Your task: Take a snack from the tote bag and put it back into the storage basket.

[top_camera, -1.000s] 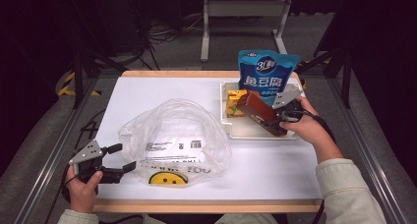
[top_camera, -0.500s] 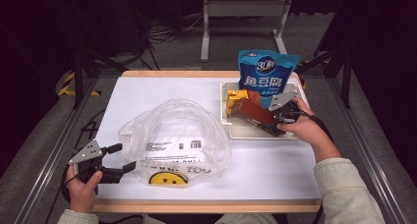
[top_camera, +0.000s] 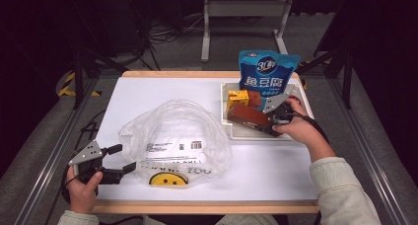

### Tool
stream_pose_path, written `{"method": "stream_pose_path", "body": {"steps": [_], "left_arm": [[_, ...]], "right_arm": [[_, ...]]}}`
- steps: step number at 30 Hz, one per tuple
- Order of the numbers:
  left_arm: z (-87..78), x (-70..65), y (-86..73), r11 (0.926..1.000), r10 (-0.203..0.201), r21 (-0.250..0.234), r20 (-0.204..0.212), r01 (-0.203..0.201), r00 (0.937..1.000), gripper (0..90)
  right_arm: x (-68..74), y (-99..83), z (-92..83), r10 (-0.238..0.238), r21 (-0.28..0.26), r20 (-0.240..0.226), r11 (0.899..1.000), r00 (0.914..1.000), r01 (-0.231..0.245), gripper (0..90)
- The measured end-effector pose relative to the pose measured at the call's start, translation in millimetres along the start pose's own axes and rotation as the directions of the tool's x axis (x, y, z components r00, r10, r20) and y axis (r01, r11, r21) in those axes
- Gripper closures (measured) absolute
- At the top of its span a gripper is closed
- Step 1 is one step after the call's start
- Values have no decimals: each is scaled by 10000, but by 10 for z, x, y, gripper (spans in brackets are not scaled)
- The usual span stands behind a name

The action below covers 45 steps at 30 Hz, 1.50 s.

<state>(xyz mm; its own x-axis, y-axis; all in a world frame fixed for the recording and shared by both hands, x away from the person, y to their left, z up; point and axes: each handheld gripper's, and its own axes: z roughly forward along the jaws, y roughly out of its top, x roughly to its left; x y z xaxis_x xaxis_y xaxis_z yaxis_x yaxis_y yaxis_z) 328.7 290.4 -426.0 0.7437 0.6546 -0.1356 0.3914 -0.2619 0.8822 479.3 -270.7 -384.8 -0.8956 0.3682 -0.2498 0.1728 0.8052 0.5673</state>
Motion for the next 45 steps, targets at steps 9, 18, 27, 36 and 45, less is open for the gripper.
{"method": "stream_pose_path", "body": {"steps": [9,18,27,36,45], "left_arm": [[3,-1,-1,10000,-19,-49,14,19,10000,115],[-4,4,-2,10000,2,-30,5,-2,10000,115],[1,1,-1,10000,-33,-37,9,33,10000,115],[4,1,1,10000,-1,-7,34,1,10000,114],[9,1,0,10000,-2,-1,33,2,10000,114]], "right_arm": [[-8,2,57,-131,377,46,9992,9999,130,370],[-8,-27,121,-183,1041,-4,9944,9998,182,344],[2,-43,89,129,670,77,9977,9999,-134,277],[12,-21,-108,395,-22,451,9992,9982,-395,298],[90,-14,-323,702,46,129,9975,9974,-703,735]]}}
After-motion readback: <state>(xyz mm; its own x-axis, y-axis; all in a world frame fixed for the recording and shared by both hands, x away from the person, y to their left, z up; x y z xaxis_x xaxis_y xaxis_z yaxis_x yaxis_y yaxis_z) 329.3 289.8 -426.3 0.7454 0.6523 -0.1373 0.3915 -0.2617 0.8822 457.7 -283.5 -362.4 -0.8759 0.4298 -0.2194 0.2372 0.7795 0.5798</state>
